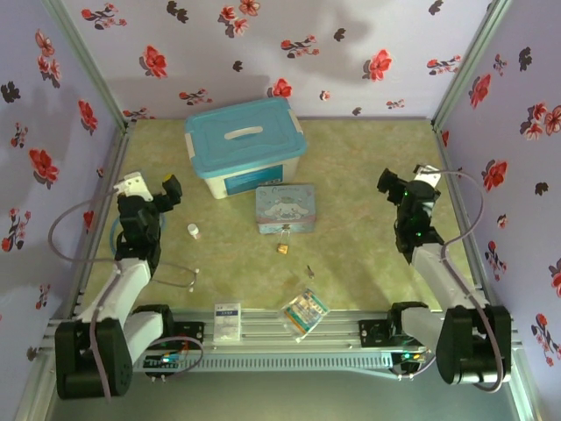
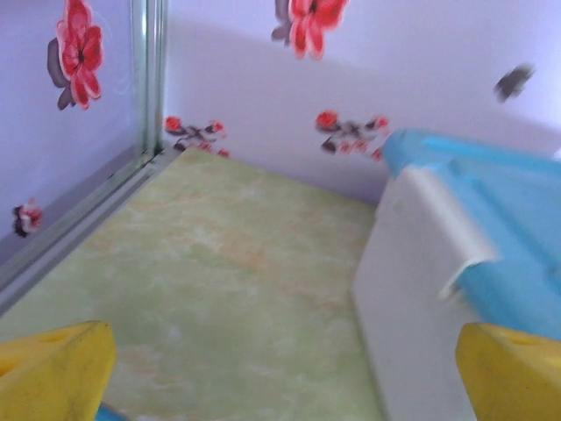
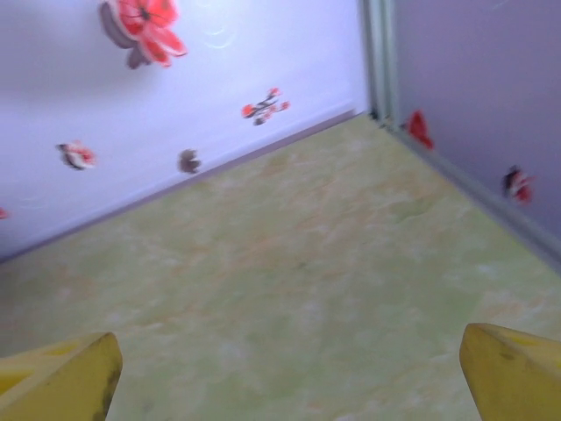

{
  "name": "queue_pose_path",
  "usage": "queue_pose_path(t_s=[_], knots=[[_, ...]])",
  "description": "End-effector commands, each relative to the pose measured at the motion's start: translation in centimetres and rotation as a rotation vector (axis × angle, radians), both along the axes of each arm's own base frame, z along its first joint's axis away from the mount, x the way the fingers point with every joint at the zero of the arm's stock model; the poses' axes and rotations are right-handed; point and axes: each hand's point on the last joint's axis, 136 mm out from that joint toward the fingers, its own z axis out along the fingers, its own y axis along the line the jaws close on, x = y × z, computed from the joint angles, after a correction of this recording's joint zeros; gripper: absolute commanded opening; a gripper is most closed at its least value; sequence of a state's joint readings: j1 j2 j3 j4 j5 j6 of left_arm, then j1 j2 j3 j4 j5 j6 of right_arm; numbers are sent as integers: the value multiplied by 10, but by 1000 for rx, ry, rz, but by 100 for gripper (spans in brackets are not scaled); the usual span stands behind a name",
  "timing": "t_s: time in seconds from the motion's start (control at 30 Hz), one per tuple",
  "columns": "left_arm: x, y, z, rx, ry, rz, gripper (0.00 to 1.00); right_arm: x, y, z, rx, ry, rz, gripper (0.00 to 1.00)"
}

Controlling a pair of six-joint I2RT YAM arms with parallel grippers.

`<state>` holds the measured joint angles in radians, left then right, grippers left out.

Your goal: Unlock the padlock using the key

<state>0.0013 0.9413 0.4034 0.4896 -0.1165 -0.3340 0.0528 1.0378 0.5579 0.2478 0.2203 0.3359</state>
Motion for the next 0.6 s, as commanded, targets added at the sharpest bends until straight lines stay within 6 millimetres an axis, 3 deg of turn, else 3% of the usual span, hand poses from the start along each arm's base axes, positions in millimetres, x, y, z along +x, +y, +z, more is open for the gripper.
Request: queue_pose_path(t_s=[0.0,0.07,0.23,0.33,0.57], knots=[[-19,-1,-8,-213,-9,-6,100,-23,36,-44,209,219,139,99],[-24,-8,-8,-278,31,-39,100,-30,54,-55,279,274,220,99],[-34,-60,-19,-428,197,-271,100,-54,105,-81,418,383,382,94],[-45,-95,-20,-419,242,-391,100,-74,132,-95,331,468,453,93],[-79,-172,-39,-392,383,-607,100,-122,168,-124,103,630,529,84]])
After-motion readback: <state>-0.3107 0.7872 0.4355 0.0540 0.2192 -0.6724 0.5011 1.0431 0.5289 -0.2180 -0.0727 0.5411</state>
